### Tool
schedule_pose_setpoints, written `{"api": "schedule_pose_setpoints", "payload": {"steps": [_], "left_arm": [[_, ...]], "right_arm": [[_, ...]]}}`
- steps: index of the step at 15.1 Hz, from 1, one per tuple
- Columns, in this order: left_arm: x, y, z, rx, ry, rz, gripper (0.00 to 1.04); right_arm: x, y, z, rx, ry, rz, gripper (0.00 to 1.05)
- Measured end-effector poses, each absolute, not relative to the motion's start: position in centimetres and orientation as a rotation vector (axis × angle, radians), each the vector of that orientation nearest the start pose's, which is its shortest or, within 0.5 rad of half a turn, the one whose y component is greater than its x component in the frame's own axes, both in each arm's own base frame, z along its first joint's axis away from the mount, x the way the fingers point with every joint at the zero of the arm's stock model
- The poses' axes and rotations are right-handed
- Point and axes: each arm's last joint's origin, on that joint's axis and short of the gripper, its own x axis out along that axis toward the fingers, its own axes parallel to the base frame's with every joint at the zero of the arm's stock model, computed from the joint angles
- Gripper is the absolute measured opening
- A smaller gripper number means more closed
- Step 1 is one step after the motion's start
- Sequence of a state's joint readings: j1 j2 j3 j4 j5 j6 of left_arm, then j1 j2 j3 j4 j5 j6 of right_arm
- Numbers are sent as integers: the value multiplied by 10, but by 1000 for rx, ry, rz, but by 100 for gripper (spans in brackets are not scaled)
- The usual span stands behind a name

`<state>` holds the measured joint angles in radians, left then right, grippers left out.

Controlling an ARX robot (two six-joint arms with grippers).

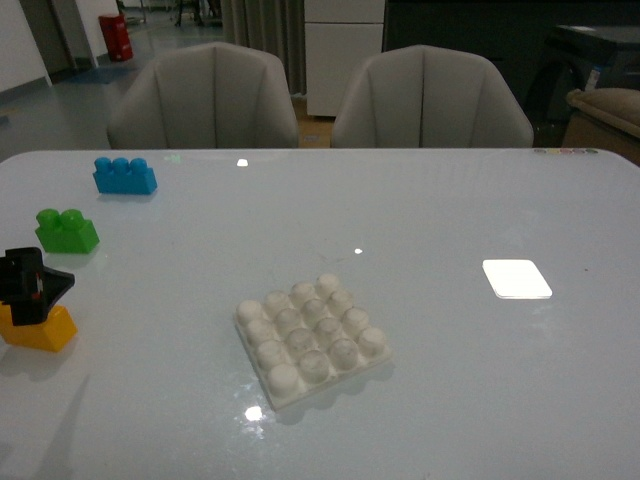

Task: Insert yellow block into base center

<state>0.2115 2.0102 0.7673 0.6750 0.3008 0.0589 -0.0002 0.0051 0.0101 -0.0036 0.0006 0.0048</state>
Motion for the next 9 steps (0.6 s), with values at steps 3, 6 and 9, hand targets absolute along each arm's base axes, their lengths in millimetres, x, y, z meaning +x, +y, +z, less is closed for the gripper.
{"api": "schedule_pose_setpoints", "payload": {"steps": [3, 6, 9], "left_arm": [[344, 70, 71, -80, 559, -89, 98], [344, 70, 64, -72, 562, -90, 98], [344, 71, 57, -61, 570, -84, 98]], "right_arm": [[97, 0, 166, 5, -1, -1, 98], [97, 0, 166, 5, -2, -1, 98], [97, 0, 166, 5, -1, -1, 98]]}}
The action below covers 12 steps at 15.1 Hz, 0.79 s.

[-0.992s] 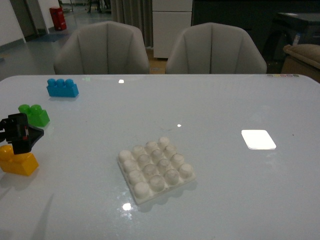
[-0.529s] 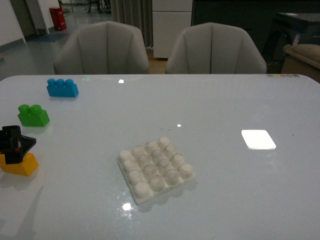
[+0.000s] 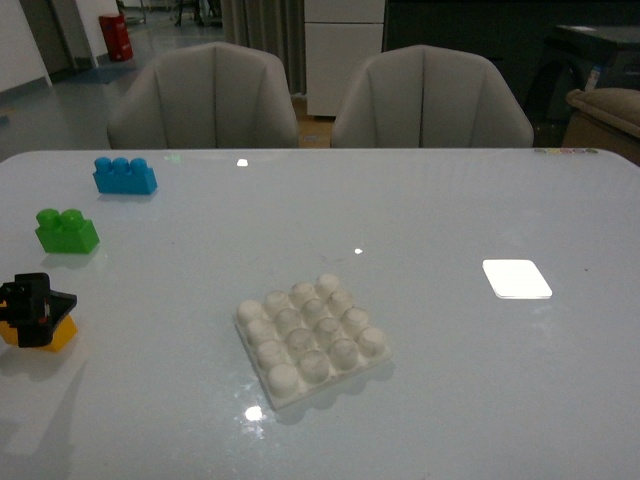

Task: Insert yellow block into base center

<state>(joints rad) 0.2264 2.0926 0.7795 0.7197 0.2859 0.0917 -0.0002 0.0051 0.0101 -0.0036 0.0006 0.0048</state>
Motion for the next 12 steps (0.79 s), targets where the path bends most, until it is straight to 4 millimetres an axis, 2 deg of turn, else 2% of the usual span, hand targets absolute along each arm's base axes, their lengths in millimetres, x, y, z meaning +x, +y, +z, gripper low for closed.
{"api": "schedule_pose_setpoints", "payload": {"steps": [2, 5, 6, 9, 10, 12], "left_arm": [[344, 71, 54, -51, 579, -69, 97], [344, 72, 52, -38, 573, -58, 66], [346, 72, 54, -31, 556, -55, 61], [339, 65, 62, -22, 551, -63, 58], [336, 60, 70, -15, 532, -77, 58], [334, 37, 105, 15, 436, -159, 58]], "right_arm": [[97, 0, 166, 5, -2, -1, 98], [97, 0, 166, 5, -2, -1, 98], [97, 0, 166, 5, -2, -1, 98], [97, 0, 166, 5, -2, -1, 98], [97, 0, 166, 5, -2, -1, 98], [97, 0, 166, 5, -1, -1, 98]]}}
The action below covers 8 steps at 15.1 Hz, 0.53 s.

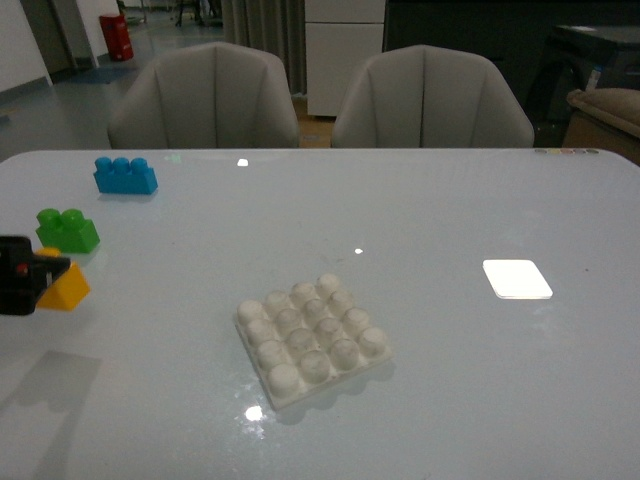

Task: Insert yellow block into base center

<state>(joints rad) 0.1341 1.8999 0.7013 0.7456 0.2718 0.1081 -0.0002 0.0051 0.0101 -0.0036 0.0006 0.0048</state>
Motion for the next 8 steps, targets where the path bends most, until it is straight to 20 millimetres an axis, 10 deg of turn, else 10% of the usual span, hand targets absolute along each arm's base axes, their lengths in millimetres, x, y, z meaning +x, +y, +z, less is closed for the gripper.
{"api": "schedule_pose_setpoints", "payload": {"steps": [2, 4, 8], "left_arm": [[335, 0, 133, 44, 348, -288, 58], [334, -95, 126, 97, 326, -744, 58], [361, -103, 100, 210, 367, -893, 58]], "right_arm": [[97, 0, 166, 5, -1, -1, 98], [97, 0, 166, 5, -2, -1, 98], [97, 0, 166, 5, -1, -1, 98]]}}
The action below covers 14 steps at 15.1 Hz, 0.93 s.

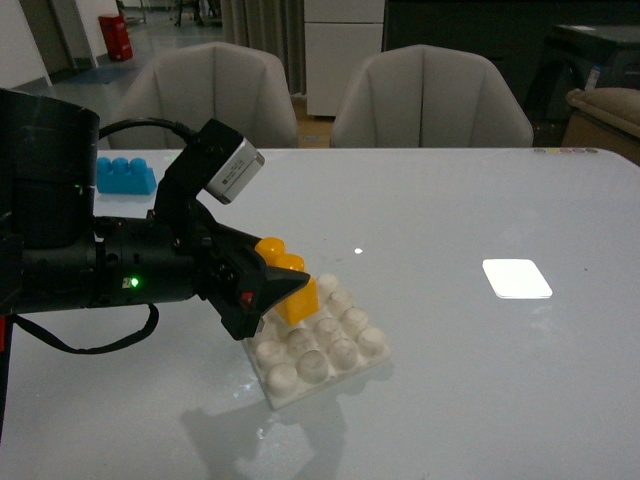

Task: Insert yellow block into base center

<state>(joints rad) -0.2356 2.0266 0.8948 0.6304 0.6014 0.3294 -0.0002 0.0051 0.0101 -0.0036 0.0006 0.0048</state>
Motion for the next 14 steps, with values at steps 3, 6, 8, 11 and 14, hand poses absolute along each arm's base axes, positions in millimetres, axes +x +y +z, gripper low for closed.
{"api": "schedule_pose_setpoints", "payload": {"steps": [3, 6, 8, 11, 14], "left_arm": [[364, -105, 92, 239, 379, -908, 58], [367, -108, 79, 251, 401, -918, 58], [368, -108, 74, 257, 414, -920, 58], [374, -108, 68, 259, 414, -920, 58], [375, -109, 64, 262, 419, -924, 58]], "right_arm": [[97, 0, 166, 5, -2, 0, 98], [97, 0, 166, 5, -1, -1, 98], [97, 0, 166, 5, -2, -1, 98], [97, 0, 166, 5, -2, -1, 98], [97, 0, 166, 5, -1, -1, 98]]}}
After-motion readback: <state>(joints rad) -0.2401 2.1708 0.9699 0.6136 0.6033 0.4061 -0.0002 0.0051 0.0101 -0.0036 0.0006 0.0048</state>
